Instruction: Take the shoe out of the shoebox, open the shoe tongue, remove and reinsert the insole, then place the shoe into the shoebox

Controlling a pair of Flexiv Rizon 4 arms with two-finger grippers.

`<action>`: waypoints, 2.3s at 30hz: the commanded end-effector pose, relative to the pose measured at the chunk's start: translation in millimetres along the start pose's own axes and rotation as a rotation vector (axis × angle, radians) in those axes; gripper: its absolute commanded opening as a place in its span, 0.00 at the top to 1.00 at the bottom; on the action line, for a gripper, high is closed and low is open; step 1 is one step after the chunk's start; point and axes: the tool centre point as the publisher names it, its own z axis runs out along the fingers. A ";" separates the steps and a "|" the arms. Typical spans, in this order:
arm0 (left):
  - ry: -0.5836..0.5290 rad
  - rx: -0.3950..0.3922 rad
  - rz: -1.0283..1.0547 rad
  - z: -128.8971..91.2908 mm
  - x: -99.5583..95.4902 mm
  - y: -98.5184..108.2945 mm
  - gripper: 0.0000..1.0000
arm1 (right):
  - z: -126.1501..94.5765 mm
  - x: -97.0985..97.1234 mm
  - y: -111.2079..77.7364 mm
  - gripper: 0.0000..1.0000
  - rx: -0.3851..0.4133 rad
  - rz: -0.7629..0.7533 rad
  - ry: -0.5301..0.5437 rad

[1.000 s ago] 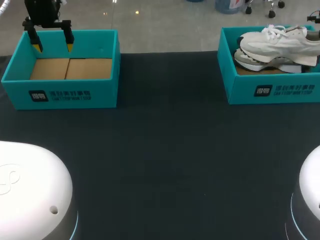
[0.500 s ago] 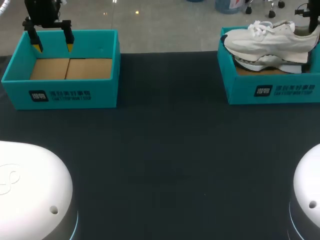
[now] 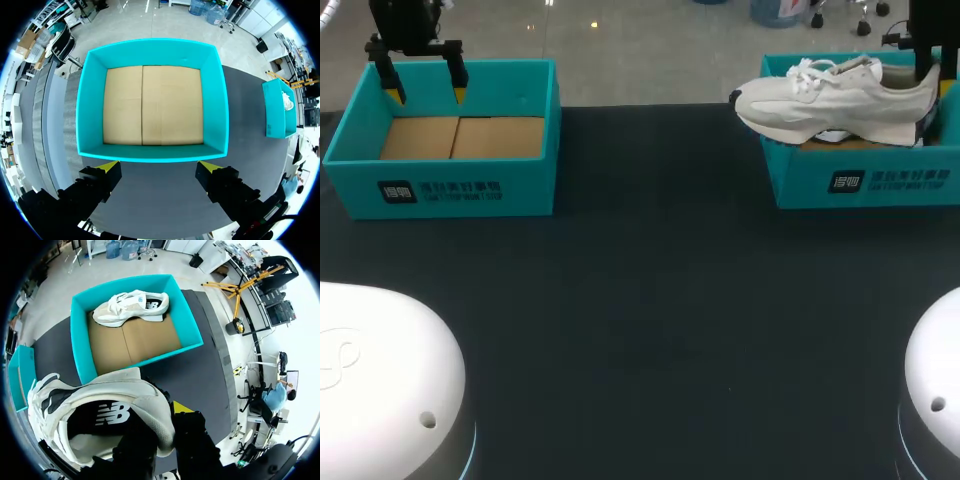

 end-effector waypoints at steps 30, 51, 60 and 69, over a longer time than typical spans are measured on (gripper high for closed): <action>-0.001 0.001 0.000 -0.1 0.0 0.5 0.00 | -25.4 35.0 -78.7 1.00 -0.034 -0.012 -0.011; -0.001 0.001 0.000 -0.1 0.0 0.5 0.00 | -36.4 95.8 -206.4 1.00 -0.011 -0.013 -0.037; -0.001 0.001 0.000 -0.1 0.0 0.5 0.00 | -34.2 124.5 -245.4 1.00 0.015 -0.022 -0.013; -0.001 0.001 0.000 -0.1 0.0 0.5 0.00 | 4.8 150.6 -242.0 1.00 -0.030 0.008 -0.035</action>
